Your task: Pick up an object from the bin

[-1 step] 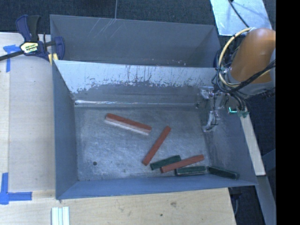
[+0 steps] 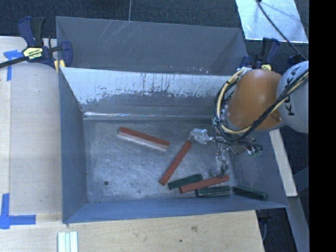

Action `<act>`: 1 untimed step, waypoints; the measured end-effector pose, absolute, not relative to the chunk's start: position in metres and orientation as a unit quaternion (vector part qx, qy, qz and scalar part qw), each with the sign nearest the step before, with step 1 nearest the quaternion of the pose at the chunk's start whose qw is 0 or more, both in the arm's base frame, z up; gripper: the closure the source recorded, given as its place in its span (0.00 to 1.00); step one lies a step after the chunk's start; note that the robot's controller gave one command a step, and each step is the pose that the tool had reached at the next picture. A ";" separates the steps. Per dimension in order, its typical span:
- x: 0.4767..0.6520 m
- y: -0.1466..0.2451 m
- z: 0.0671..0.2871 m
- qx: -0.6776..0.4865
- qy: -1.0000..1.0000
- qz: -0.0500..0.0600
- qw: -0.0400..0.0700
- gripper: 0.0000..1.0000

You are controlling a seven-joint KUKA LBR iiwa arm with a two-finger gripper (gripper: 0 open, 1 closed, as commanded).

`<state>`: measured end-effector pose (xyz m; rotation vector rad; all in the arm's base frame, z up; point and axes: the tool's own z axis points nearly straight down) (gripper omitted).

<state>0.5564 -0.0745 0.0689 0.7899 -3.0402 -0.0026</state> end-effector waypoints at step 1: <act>0.610 -0.013 0.087 0.311 -0.950 0.000 -0.005 0.00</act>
Offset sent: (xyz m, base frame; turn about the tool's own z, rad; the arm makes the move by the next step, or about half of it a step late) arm 0.0507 0.0575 0.0160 -0.1227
